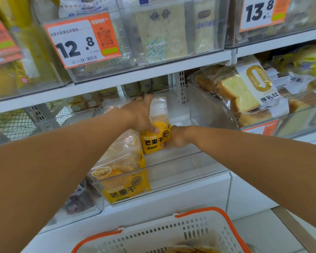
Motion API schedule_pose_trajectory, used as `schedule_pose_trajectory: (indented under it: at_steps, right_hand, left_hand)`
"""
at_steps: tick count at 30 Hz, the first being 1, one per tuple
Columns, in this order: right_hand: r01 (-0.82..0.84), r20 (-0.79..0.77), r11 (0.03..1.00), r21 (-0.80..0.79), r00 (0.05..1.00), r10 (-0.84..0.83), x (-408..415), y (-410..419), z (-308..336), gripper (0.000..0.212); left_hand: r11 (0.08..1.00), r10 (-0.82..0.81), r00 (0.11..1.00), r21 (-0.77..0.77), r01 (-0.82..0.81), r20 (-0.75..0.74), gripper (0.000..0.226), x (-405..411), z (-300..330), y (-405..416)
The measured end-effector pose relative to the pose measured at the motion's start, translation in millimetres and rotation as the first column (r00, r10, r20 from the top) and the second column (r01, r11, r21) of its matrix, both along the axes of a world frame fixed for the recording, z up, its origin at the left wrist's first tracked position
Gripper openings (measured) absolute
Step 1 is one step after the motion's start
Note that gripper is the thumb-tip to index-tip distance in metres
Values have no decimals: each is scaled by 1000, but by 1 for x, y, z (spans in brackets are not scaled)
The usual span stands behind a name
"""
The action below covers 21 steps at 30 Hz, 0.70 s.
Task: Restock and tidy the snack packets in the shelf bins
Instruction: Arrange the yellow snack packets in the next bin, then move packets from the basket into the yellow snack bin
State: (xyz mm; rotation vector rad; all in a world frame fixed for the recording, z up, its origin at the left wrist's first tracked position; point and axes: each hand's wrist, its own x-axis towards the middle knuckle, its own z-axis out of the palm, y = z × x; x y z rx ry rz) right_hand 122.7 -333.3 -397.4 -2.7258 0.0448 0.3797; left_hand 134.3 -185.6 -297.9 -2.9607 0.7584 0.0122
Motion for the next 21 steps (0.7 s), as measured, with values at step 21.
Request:
schedule_pose_trajectory:
  at_steps: [21]
  right_hand:
    - [113, -35, 870, 479, 993, -110, -10, -7, 28, 103]
  left_hand:
    - [996, 16, 1000, -93, -18, -24, 115, 2, 5, 2]
